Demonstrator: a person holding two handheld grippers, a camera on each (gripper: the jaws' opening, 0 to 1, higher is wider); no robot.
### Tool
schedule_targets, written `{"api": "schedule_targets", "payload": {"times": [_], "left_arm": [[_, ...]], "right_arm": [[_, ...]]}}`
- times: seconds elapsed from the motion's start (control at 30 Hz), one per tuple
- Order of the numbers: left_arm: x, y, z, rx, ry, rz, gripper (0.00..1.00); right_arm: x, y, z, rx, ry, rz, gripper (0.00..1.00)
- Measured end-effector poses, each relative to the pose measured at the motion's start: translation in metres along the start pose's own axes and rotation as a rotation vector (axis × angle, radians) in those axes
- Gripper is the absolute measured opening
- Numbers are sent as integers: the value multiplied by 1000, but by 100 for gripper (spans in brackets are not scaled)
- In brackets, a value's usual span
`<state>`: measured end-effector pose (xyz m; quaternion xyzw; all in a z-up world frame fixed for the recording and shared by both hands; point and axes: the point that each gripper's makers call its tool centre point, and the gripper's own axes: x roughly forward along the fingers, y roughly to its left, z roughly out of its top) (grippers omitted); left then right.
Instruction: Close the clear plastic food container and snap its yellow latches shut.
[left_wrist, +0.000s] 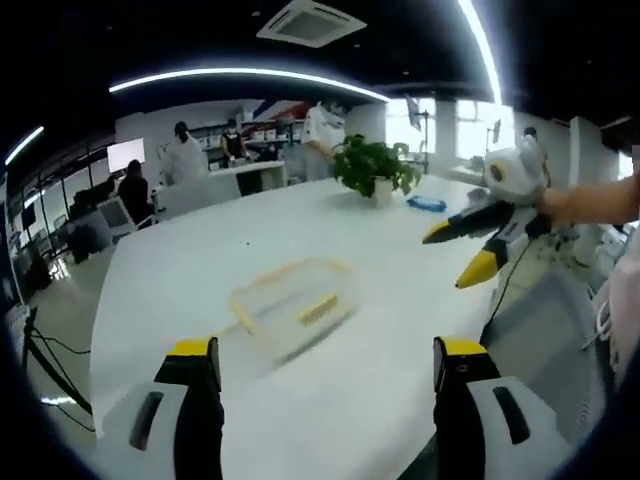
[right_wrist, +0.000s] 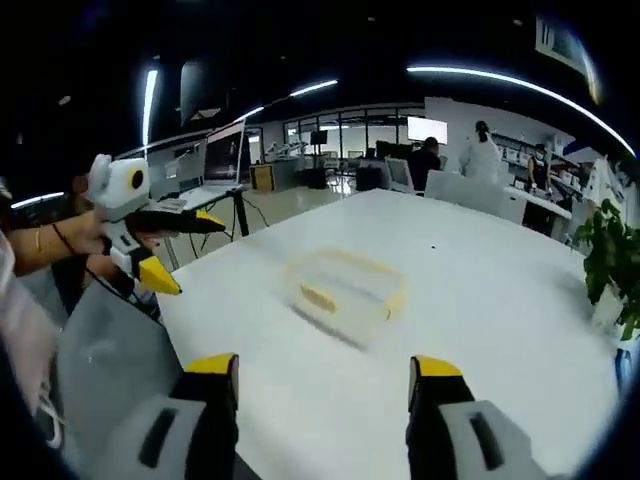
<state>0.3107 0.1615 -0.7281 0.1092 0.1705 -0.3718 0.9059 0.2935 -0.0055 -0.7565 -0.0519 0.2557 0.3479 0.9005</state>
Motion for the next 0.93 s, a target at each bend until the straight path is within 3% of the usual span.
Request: {"api": "schedule_targets", "payload": {"times": [0.13,0.2,0.3,0.5,0.63,0.8,0.93], "left_arm": [[-4,-3,3,-31,-23,10,88],[-4,1,3,-53,-27,24,87],[-5,7,0,-77,-25,44,86],[-8,17,-10,-157,-30,91,86],[-8,10,-20,-167,10,64,84],[-7,8,-23,-190,13,60,84],[-7,10,-24,-187,15,64,83]], "right_arm": [[-2,3,-3,12,-8,-11,70],[-3,0,-3,-83,-9,-34,71],[-4,1,-3,-93,-3,-43,77],[-3,3,5,-54,-43,-46,82],[0,5,9,-2,-72,-45,85],[3,2,-2,9,-50,-50,85],[-1,1,-1,60,-71,-44,83]]}}
